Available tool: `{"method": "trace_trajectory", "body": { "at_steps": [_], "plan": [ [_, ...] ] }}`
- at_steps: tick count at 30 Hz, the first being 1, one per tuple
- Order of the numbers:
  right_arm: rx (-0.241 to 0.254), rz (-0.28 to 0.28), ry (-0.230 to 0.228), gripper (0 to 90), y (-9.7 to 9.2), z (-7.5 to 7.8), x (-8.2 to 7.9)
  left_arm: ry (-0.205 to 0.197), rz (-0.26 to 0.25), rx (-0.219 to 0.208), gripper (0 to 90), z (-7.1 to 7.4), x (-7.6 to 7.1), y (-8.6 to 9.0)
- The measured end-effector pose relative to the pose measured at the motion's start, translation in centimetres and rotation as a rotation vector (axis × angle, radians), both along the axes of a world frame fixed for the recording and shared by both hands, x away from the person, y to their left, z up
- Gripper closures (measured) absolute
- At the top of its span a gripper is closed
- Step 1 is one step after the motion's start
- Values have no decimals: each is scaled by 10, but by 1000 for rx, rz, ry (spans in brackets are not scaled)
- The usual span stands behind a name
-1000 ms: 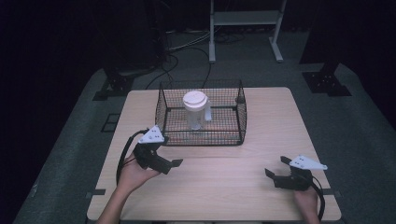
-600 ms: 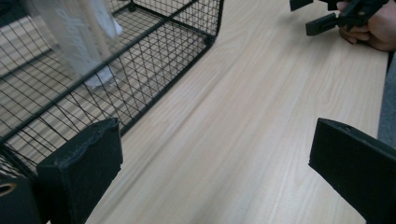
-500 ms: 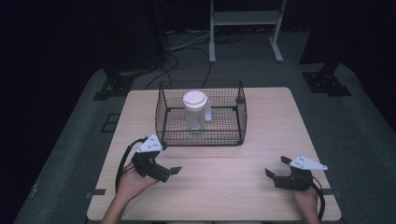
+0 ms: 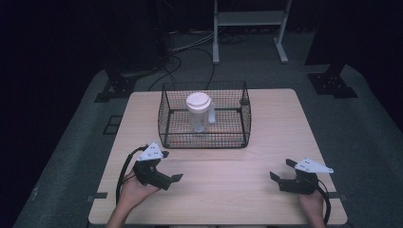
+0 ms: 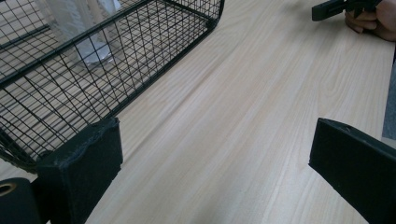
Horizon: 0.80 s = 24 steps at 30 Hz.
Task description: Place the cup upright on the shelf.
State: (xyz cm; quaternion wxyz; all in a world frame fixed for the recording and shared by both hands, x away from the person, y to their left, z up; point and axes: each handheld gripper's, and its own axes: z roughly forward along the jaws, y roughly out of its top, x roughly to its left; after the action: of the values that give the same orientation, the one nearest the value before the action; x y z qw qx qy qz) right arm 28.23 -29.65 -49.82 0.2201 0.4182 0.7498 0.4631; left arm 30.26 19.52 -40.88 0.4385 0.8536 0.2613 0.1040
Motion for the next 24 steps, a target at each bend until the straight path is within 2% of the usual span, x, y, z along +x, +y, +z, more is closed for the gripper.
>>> {"method": "trace_trajectory", "body": {
  "at_steps": [19, 22, 24],
  "plan": [
    [-4, 0, -5, 129, 0, 0, -1, -13, 76, -66, 8, -22, -10, 19],
    [-4, 0, -6, 129, 0, 0, -1, -38, 103, -76, 8, -30, -14, 23],
    [-2, 1, -8, 129, 0, 0, -1, -76, 127, -96, 8, -36, -18, 26]
  ]
}}
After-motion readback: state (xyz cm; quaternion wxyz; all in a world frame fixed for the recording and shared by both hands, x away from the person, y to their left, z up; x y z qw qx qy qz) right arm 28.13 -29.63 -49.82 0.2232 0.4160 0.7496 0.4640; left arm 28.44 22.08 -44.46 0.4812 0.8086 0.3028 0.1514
